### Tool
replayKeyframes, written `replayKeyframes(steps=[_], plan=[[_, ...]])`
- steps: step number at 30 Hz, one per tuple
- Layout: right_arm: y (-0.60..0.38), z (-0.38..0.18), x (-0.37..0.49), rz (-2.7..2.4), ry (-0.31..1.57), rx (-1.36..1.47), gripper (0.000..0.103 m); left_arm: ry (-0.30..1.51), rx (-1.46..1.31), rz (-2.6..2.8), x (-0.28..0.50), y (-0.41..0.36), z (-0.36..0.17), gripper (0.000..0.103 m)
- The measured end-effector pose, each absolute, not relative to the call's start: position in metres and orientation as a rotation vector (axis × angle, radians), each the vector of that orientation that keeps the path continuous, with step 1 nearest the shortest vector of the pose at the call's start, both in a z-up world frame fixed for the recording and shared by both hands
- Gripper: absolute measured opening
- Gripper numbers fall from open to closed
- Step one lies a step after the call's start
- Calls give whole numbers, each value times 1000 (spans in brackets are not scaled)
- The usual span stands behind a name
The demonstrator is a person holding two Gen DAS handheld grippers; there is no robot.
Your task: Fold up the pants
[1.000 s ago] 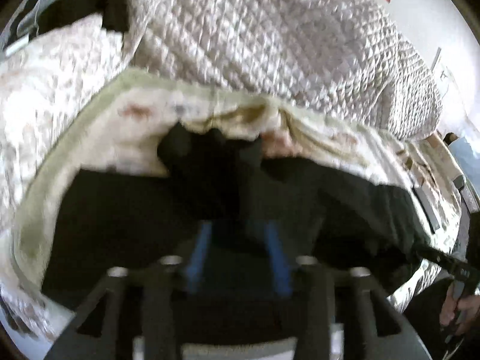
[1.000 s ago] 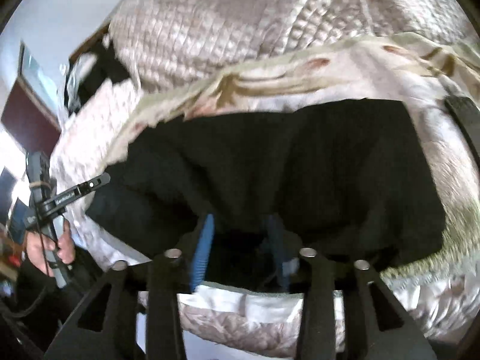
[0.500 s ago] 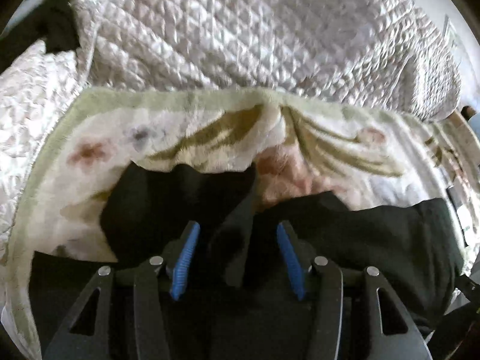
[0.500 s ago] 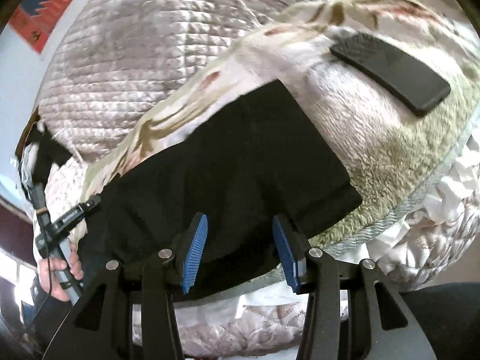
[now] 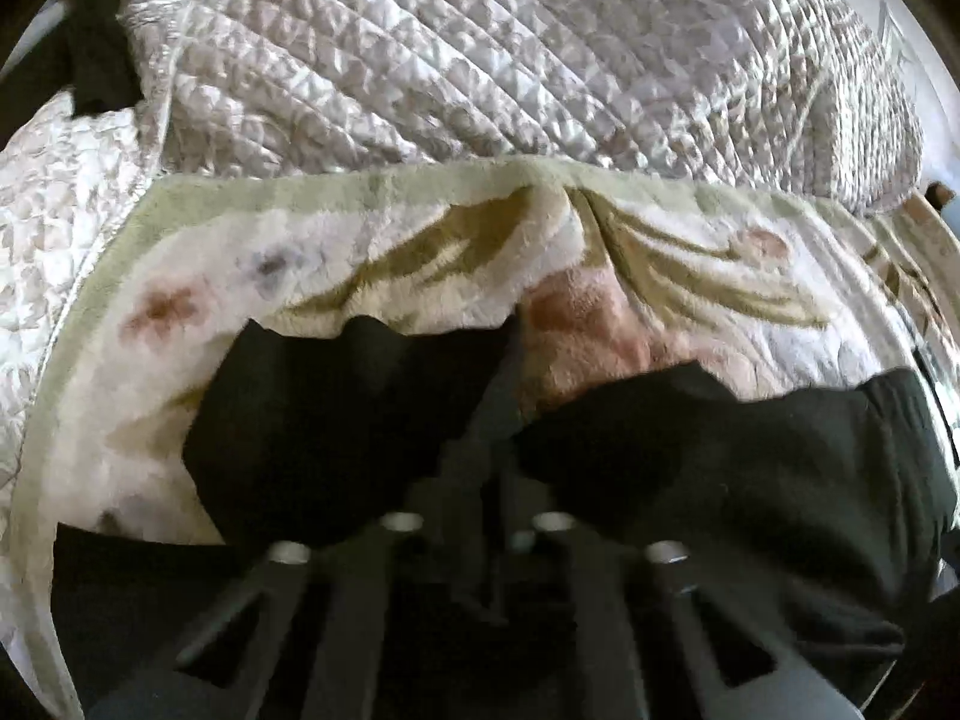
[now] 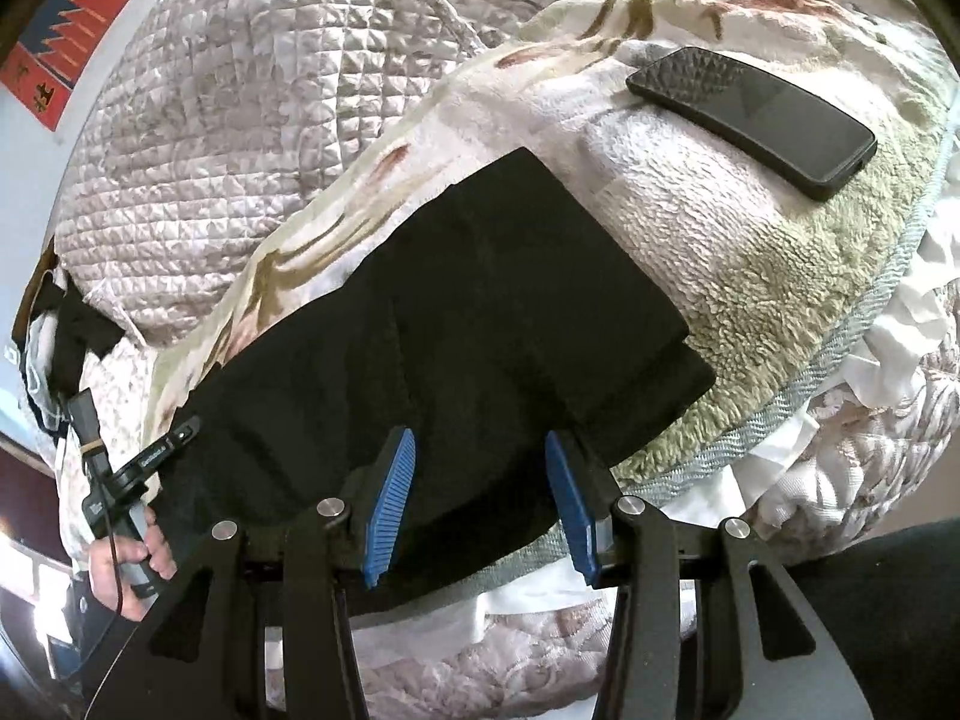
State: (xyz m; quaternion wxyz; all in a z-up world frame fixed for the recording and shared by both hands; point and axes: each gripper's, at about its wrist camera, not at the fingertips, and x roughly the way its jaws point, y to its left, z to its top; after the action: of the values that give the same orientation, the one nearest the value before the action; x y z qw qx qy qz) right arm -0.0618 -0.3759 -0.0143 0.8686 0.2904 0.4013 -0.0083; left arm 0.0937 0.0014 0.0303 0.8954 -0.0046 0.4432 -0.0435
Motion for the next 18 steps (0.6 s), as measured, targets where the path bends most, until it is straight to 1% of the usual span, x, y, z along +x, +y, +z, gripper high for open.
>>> replayKeyframes(steps=[3, 5, 7, 9, 15, 18], plan=[[-377, -16, -61, -16, 841, 606, 46, 806, -65, -15, 69, 16, 57, 4], [-376, -15, -61, -15, 838, 607, 46, 717, -124, 40, 39, 32, 76, 4], [-376, -15, -61, -11, 835, 606, 46, 663, -166, 107, 6, 51, 83, 4], [-377, -17, -63, -3, 833, 615, 46, 666, -222, 167, -21, 71, 76, 4], [-378, -16, -65, 6, 840, 624, 46, 816, -424, 238, -55, 117, 20, 9], [-380, -15, -69, 7, 832, 632, 46, 788, -482, 223, -60, 126, 19, 14]])
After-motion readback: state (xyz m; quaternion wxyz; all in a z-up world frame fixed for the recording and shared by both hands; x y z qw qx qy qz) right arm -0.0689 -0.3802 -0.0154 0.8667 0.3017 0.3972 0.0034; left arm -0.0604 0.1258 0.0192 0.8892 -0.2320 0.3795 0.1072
